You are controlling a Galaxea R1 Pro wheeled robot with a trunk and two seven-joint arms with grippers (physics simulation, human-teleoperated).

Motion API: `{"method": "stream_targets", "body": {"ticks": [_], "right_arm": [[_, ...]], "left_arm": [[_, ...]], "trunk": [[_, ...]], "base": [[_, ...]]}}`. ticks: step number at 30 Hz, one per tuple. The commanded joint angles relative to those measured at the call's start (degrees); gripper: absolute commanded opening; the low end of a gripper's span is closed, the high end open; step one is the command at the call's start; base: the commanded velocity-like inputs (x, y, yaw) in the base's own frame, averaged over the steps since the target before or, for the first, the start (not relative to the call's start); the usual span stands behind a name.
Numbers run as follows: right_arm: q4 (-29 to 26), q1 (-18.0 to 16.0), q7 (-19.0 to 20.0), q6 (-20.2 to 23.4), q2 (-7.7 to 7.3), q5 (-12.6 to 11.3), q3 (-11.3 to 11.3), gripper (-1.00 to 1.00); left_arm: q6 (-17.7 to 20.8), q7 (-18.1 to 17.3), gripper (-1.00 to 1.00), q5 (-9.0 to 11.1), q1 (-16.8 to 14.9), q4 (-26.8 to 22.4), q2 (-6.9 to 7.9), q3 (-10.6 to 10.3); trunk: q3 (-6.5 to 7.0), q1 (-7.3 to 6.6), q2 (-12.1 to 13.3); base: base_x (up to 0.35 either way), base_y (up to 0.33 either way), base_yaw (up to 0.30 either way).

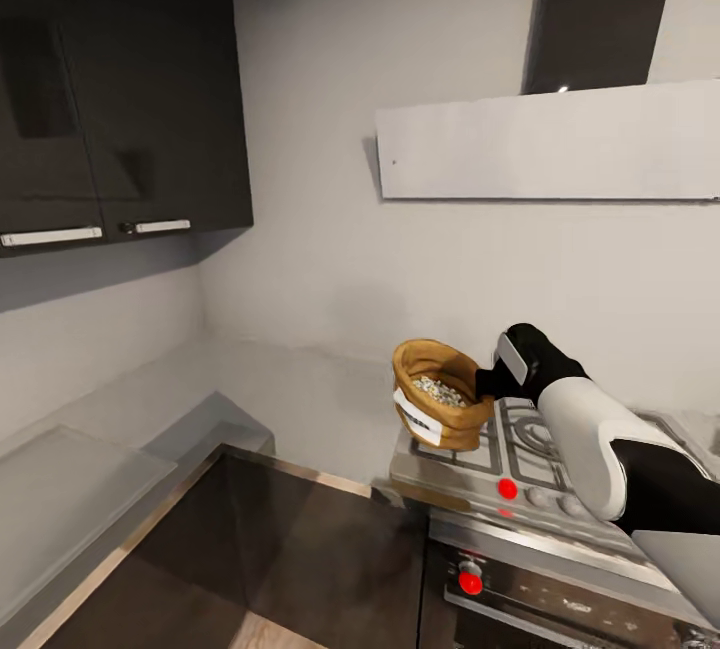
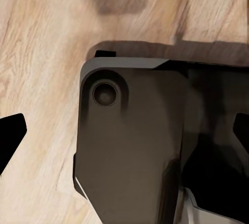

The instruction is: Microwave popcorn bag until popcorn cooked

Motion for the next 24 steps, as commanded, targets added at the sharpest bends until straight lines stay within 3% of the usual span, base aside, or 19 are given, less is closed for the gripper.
{"method": "stream_targets", "body": {"ticks": [1, 5, 14, 24], "right_arm": [[-0.05, 0.00, -0.27, 0.15, 0.01, -0.01, -0.42, -1.00], [-0.05, 0.00, -0.27, 0.14, 0.00, -0.01, -0.42, -1.00], [-0.05, 0.01, -0.27, 0.13, -0.03, -0.01, -0.42, -1.00], [-0.05, 0.02, -0.27, 0.13, -0.04, -0.01, -0.42, -1.00]], "left_arm": [[0.01, 0.05, 1.00, 0.07, 0.00, -0.02, -0.07, 0.41], [0.01, 0.05, 1.00, 0.07, 0.00, -0.02, -0.66, 0.36], [0.01, 0.05, 1.00, 0.07, 0.00, -0.02, -0.80, 0.35], [0.01, 0.05, 1.00, 0.07, 0.00, -0.02, -0.81, 0.35]], "trunk": [[0.05, 0.02, -0.02], [0.17, 0.02, -0.02], [0.18, 0.02, -0.02], [0.18, 0.02, -0.02]], "base": [[0.000, 0.000, -0.245], [-0.034, -0.015, -0.219], [-0.205, -0.179, -0.054], [-0.041, -0.018, -0.270]]}}
